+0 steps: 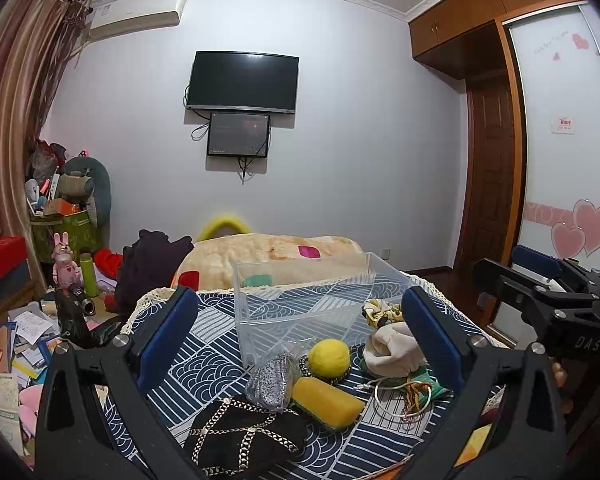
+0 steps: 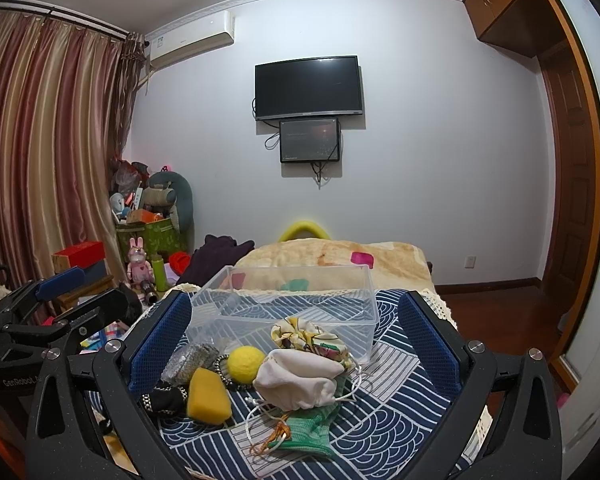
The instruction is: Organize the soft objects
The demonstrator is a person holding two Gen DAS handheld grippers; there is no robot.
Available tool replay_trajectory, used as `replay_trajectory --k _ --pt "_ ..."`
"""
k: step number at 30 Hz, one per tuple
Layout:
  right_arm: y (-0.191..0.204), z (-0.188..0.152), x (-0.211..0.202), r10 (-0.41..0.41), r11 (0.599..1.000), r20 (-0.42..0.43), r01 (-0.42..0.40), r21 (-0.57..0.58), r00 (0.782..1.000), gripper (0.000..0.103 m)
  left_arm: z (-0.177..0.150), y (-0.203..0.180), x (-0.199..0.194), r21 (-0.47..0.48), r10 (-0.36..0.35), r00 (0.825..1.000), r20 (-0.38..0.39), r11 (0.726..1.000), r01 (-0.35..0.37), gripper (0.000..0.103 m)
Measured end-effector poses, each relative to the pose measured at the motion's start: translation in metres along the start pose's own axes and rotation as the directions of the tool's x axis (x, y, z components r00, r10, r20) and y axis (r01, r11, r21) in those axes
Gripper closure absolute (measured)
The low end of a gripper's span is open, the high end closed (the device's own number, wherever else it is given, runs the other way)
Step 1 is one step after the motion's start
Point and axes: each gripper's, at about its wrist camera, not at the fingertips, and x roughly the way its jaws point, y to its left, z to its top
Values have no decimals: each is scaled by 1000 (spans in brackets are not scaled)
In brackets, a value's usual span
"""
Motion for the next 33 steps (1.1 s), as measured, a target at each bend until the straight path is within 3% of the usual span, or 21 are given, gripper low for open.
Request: replay_trajectory --k 19,28,30,32,33 --pt "0 0 0 -1 1000 -1 1 4 1000 0 0 -2 -1 -7 -9 1000 1 1000 9 0" --pt "-7 -4 11 7 1000 -34 -6 31 999 0 -12 3 18 -24 -58 996 -62 998 57 0" --pt "-9 -8 19 3 999 -62 -1 37 998 0 -17 5 26 -24 -56 995 -87 998 54 4" --pt "-13 -12 26 -3 999 -85 6 44 996 1 -21 7 37 -28 -54 991 -127 998 50 20" --pt "-14 -15 31 -1 999 -101 6 49 995 5 -24 9 42 -34 -51 988 -146 998 47 21"
